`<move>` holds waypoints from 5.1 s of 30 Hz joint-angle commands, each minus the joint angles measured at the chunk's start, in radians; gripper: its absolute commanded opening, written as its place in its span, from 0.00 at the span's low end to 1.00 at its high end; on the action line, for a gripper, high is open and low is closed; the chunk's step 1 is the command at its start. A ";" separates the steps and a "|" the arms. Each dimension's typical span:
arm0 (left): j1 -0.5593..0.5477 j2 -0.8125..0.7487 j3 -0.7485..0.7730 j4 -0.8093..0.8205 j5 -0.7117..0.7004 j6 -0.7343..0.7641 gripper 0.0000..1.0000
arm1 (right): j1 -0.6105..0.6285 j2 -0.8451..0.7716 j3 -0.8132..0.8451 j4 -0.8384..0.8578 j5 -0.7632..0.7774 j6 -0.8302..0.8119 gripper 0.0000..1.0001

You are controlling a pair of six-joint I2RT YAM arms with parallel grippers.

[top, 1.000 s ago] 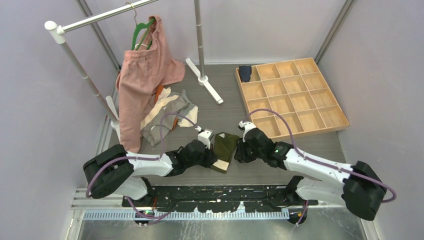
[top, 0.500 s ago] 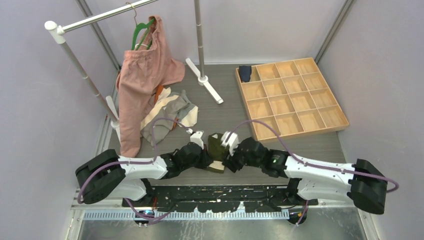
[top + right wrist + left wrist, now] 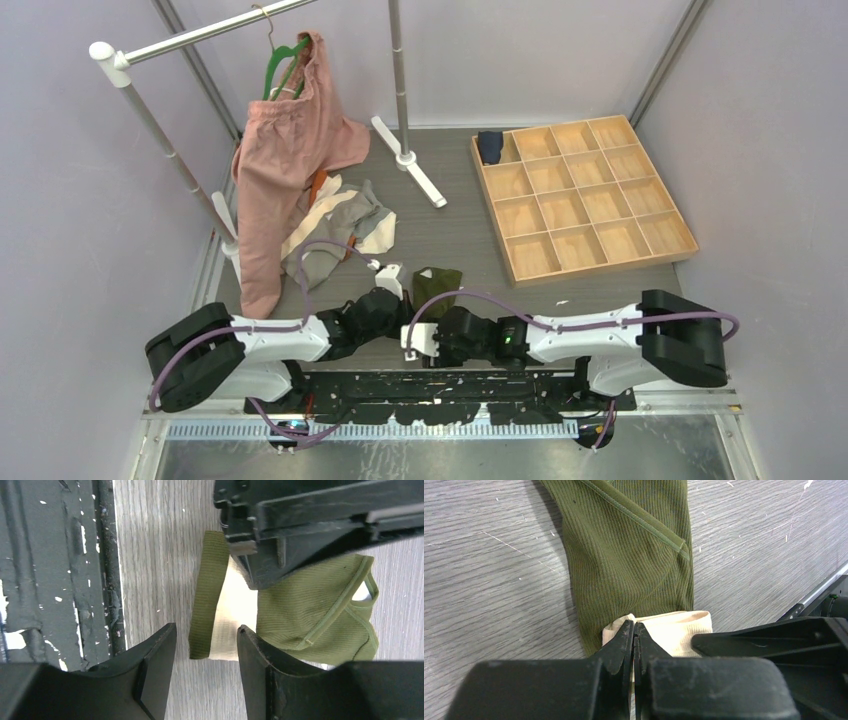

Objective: Roll the underwear
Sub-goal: Roll the underwear to the center of the board.

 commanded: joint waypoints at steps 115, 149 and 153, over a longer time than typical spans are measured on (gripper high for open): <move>0.000 0.114 0.049 -0.055 -0.119 0.115 0.01 | -0.560 -0.038 -0.126 0.147 -0.407 0.964 0.38; -0.001 0.069 -0.030 -0.029 -0.083 0.085 0.01 | -0.215 -0.116 -0.053 -0.029 0.064 0.836 0.24; -0.003 0.066 -0.031 -0.029 -0.079 0.078 0.01 | -0.173 -0.212 -0.034 -0.028 0.091 0.649 0.37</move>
